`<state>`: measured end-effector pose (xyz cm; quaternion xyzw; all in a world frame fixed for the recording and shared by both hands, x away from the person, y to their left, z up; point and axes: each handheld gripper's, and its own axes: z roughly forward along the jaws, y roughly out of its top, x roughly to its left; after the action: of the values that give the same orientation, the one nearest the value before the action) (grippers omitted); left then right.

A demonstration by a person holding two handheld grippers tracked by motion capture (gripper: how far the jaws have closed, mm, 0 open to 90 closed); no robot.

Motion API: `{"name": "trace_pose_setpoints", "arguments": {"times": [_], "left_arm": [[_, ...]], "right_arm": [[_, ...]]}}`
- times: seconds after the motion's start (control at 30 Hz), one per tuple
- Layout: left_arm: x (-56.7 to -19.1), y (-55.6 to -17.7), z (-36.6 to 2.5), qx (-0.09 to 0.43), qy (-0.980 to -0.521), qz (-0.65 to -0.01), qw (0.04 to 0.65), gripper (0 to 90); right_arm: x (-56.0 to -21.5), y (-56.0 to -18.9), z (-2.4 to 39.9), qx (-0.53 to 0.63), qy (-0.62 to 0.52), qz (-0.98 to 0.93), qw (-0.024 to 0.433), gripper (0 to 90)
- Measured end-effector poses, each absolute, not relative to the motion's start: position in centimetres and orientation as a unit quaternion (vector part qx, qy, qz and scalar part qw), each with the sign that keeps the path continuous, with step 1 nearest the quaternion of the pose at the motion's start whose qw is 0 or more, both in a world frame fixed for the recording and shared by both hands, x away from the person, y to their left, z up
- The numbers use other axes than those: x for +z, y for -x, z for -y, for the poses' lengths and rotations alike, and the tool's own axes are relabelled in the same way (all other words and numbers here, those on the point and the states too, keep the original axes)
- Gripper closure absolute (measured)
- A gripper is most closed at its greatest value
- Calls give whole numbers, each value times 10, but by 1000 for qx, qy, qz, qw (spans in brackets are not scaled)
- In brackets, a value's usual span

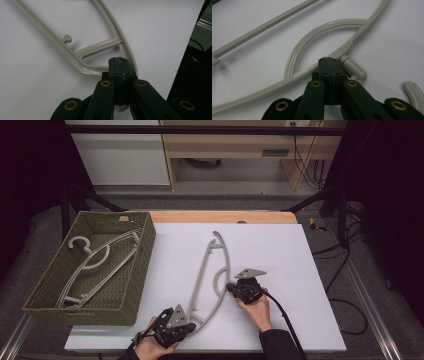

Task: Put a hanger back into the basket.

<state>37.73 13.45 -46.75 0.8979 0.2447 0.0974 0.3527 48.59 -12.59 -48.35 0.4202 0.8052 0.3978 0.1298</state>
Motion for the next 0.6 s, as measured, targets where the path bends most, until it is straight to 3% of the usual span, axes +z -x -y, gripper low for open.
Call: {"name": "trace_pose_setpoints", "arguments": {"times": [0.3,0.6], "left_arm": [[-468,-378,-122,98,-897,-241,357,900],[-467,-378,-92,104,-903,-226,350,900]], "right_arm": [[-484,-492,127,402,-422,-802,127,900],[-459,-470,164,423,-421,-788,152,900]]}}
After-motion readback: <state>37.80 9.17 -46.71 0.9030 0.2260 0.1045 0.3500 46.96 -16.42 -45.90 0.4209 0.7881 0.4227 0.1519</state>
